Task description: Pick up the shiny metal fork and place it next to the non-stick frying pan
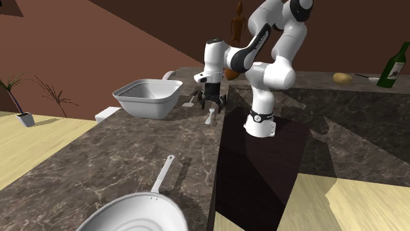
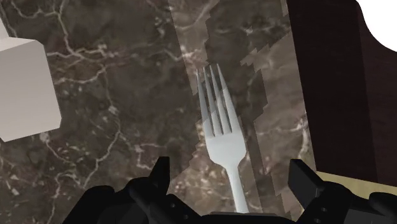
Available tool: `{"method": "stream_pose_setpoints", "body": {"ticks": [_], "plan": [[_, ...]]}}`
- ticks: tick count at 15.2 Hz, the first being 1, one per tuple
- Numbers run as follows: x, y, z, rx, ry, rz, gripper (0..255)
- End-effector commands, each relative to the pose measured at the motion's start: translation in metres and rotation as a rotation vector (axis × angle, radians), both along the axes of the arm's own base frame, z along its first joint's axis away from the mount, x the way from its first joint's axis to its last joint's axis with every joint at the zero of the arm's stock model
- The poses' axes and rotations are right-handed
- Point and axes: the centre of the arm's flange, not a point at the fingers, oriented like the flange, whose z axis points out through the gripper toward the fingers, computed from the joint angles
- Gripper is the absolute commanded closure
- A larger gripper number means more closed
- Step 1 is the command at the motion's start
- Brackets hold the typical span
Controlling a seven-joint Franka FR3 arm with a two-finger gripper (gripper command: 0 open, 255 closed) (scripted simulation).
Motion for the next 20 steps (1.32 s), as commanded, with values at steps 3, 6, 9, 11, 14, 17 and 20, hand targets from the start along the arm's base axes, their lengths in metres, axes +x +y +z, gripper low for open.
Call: {"method": "stream_pose_setpoints", "body": {"ticks": [3,6,9,11,14,17,20], "plan": [[-0.0008,-0.0016,-0.0135,-0.001,-0.001,0.000,0],[-0.0008,-0.0016,-0.0135,-0.001,-0.001,0.000,0],[-0.0008,-0.0016,-0.0134,-0.001,-0.001,0.000,0],[-0.0008,-0.0016,-0.0134,-0.001,-0.001,0.000,255],[-0.0008,-0.0016,-0.0134,-0.001,-0.001,0.000,255],[-0.0007,-0.0016,-0.0134,-0.001,-0.001,0.000,255],[-0.0008,-0.0016,-0.0082,-0.001,-0.001,0.000,255]]}}
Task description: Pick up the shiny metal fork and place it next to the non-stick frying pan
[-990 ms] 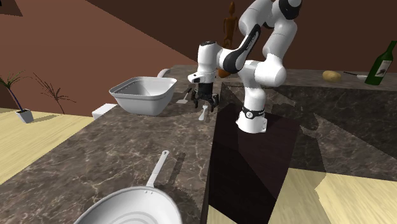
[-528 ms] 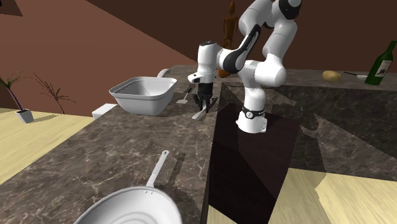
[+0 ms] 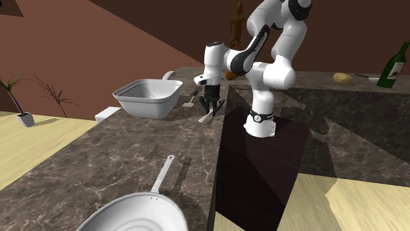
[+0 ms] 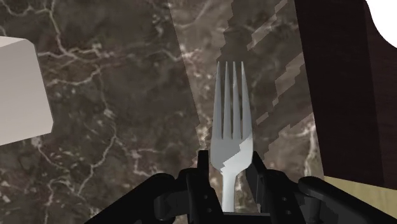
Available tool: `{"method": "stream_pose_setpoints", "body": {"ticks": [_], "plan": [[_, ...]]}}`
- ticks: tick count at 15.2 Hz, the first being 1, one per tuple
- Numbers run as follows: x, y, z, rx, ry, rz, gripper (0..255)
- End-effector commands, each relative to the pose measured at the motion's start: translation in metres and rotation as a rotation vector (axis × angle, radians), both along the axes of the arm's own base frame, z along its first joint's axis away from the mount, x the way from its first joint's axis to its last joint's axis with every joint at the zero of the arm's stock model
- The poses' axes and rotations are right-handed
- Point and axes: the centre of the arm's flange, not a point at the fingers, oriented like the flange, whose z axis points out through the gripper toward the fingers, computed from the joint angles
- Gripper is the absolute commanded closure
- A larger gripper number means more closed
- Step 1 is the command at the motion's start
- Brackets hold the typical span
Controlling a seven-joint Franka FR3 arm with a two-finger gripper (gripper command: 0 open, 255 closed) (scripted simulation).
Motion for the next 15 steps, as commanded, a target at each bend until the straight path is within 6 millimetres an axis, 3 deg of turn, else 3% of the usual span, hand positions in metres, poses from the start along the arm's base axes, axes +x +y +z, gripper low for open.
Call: {"method": "stream_pose_setpoints", "body": {"ticks": [1,15], "plan": [[0.000,0.000,0.008,0.000,0.000,0.000,255],[0.000,0.000,0.082,0.000,0.000,0.000,255]]}}
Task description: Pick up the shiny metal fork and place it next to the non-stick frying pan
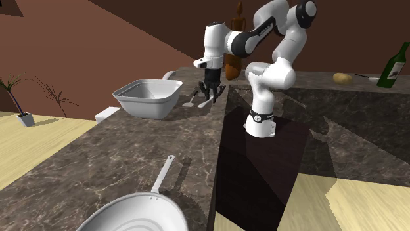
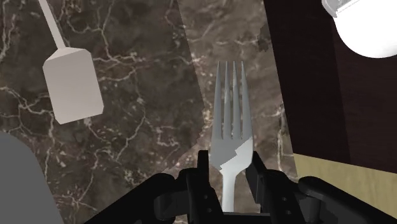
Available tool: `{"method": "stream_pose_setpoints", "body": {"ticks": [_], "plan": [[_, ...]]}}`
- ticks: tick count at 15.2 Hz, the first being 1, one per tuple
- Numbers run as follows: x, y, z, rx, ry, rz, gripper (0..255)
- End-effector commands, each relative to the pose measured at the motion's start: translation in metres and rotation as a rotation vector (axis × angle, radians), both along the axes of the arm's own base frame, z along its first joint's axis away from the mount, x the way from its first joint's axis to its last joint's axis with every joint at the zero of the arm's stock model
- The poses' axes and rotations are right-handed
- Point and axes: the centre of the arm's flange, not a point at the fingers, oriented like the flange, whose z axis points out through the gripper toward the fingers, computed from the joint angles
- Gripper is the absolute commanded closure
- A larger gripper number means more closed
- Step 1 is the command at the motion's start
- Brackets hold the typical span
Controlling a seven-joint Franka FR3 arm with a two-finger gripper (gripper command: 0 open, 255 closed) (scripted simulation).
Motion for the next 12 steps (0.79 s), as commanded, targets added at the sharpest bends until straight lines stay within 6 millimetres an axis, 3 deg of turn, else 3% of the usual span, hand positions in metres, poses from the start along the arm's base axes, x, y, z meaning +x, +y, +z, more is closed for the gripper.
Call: {"method": "stream_pose_setpoints", "body": {"ticks": [1,6,12], "plan": [[0.001,0.000,0.011,0.000,0.000,0.000,255],[0.001,0.000,0.035,0.000,0.000,0.000,255],[0.078,-0.018,0.035,0.000,0.000,0.000,255]]}}
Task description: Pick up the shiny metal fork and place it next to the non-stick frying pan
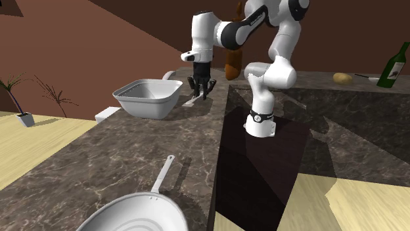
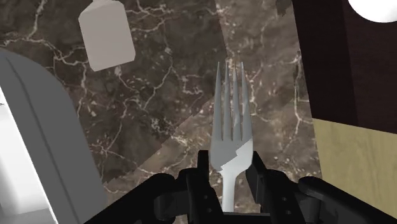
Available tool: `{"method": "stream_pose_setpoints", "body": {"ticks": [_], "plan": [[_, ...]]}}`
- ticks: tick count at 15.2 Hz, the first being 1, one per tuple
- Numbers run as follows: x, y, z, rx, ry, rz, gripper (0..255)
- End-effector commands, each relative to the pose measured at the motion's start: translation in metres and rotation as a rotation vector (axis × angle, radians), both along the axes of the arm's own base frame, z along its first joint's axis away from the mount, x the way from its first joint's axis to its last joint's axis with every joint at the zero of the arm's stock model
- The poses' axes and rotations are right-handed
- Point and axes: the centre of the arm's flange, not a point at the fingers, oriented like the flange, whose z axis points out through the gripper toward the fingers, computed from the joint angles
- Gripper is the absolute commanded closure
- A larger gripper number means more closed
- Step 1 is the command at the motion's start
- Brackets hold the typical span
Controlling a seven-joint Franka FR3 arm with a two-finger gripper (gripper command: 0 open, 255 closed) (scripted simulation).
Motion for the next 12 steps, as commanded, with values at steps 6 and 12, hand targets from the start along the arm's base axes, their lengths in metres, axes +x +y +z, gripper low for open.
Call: {"method": "stream_pose_setpoints", "body": {"ticks": [6,12], "plan": [[0.092,-0.020,0.000,-0.001,-0.001,0.000,255],[0.169,-0.039,0.000,-0.001,-0.001,0.000,255]]}}
